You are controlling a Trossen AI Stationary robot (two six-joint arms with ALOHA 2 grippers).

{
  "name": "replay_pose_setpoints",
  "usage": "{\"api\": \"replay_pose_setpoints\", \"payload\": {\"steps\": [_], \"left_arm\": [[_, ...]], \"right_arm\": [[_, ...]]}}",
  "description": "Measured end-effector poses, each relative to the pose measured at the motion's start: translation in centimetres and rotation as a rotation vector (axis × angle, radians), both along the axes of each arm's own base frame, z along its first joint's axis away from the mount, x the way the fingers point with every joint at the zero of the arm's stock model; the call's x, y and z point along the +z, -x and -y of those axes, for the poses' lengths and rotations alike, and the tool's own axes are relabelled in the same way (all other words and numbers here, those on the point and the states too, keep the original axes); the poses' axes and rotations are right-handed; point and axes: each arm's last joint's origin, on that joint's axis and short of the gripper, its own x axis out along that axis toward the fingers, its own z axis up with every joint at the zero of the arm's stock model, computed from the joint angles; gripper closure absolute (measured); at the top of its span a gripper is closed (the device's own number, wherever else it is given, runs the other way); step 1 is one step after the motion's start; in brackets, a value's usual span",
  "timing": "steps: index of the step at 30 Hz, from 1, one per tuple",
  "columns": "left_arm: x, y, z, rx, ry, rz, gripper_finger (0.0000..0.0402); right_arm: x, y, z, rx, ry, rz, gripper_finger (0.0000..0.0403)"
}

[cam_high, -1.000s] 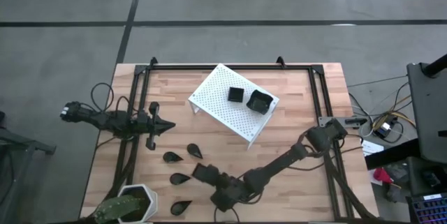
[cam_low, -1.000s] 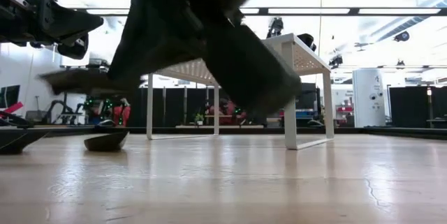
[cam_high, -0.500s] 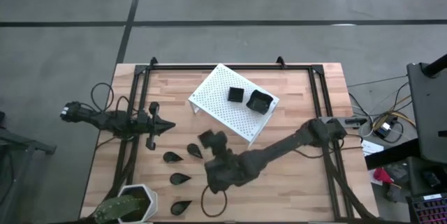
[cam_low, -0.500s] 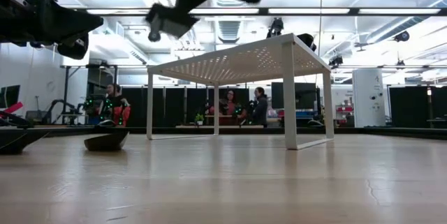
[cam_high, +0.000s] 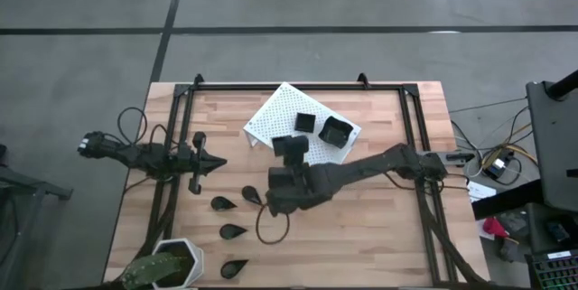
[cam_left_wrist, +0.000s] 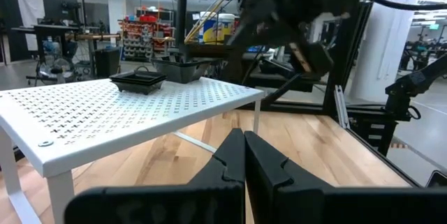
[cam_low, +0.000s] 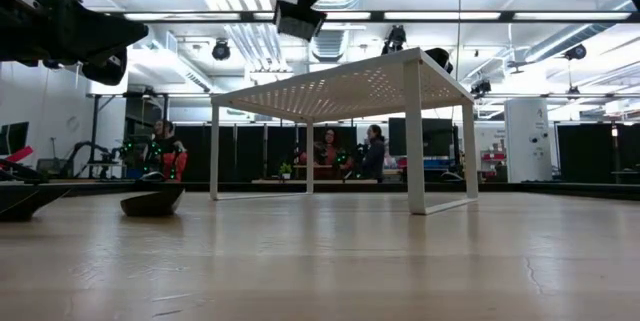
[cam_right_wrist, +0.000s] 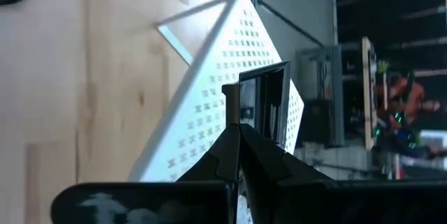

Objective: Pick & Place Mini shaped plates
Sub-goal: Stack the square plate on top of the other square plates on the shelf

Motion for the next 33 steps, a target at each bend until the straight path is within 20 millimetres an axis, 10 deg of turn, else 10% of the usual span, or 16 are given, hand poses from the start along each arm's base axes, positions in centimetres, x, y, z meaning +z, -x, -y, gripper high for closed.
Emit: {"api": "replay_pose_setpoints", "payload": {"steps": [33], "left_arm": [[0.0,0.0,0.0,0.000,0.000,0.000,0.0401]], "right_arm": [[-1.0,0.9,8.9,-0.296,-0.048,-0.096,0.0395]]}}
